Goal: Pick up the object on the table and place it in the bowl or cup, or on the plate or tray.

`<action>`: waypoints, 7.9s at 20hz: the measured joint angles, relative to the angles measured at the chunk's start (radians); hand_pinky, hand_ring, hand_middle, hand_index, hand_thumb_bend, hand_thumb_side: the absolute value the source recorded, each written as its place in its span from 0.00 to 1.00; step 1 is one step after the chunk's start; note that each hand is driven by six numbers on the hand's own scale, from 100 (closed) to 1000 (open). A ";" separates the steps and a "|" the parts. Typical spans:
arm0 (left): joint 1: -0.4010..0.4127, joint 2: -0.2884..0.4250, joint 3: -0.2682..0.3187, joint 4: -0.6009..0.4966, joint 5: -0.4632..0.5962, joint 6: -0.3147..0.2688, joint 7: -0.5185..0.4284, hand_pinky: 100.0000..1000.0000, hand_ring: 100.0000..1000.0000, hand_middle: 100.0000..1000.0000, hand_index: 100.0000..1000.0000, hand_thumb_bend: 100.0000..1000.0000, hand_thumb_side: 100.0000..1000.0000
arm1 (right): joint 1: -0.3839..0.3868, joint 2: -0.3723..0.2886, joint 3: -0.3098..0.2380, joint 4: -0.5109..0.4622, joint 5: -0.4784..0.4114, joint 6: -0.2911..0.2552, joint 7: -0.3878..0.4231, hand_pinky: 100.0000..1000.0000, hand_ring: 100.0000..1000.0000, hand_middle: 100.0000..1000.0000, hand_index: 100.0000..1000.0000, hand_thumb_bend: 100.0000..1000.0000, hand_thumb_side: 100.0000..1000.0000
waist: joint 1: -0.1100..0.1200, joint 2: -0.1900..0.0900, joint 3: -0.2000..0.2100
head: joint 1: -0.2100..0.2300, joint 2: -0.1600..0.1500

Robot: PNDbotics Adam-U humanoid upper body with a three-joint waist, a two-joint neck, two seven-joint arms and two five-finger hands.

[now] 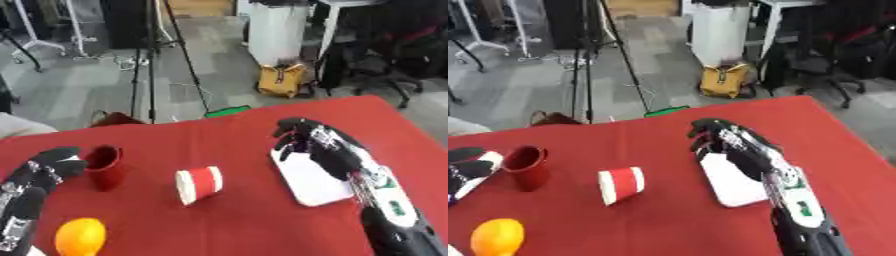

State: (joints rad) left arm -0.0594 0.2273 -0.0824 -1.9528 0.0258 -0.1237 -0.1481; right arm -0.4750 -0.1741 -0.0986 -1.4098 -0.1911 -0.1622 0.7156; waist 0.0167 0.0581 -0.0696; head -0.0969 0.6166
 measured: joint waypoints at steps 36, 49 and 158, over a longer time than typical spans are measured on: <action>0.030 0.346 0.039 -0.026 -0.574 -0.133 -0.148 0.68 0.74 0.73 0.84 1.00 0.53 | 0.036 -0.017 -0.034 -0.253 -0.002 -0.141 -0.101 0.50 0.61 0.67 0.83 0.00 0.56 | 0.027 0.000 -0.022 | 0.290 0.136; -0.046 0.504 -0.044 0.005 -0.873 -0.186 -0.302 0.63 0.72 0.71 0.82 1.00 0.50 | 0.043 -0.024 -0.036 -0.253 0.004 -0.140 -0.100 0.50 0.61 0.67 0.83 0.00 0.57 | 0.031 -0.001 -0.031 | 0.298 0.140; -0.325 0.434 -0.137 0.253 -0.849 -0.116 -0.206 0.50 0.39 0.23 0.34 0.48 0.20 | 0.049 -0.023 -0.036 -0.253 0.014 -0.141 -0.100 0.50 0.59 0.66 0.83 0.00 0.59 | 0.030 -0.001 -0.046 | 0.295 0.131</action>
State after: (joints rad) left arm -0.3845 0.6616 -0.2193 -1.6996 -0.8237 -0.2392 -0.3538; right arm -0.4258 -0.1968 -0.1350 -1.6630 -0.1768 -0.3036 0.6153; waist 0.0470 0.0567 -0.1160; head 0.1983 0.7473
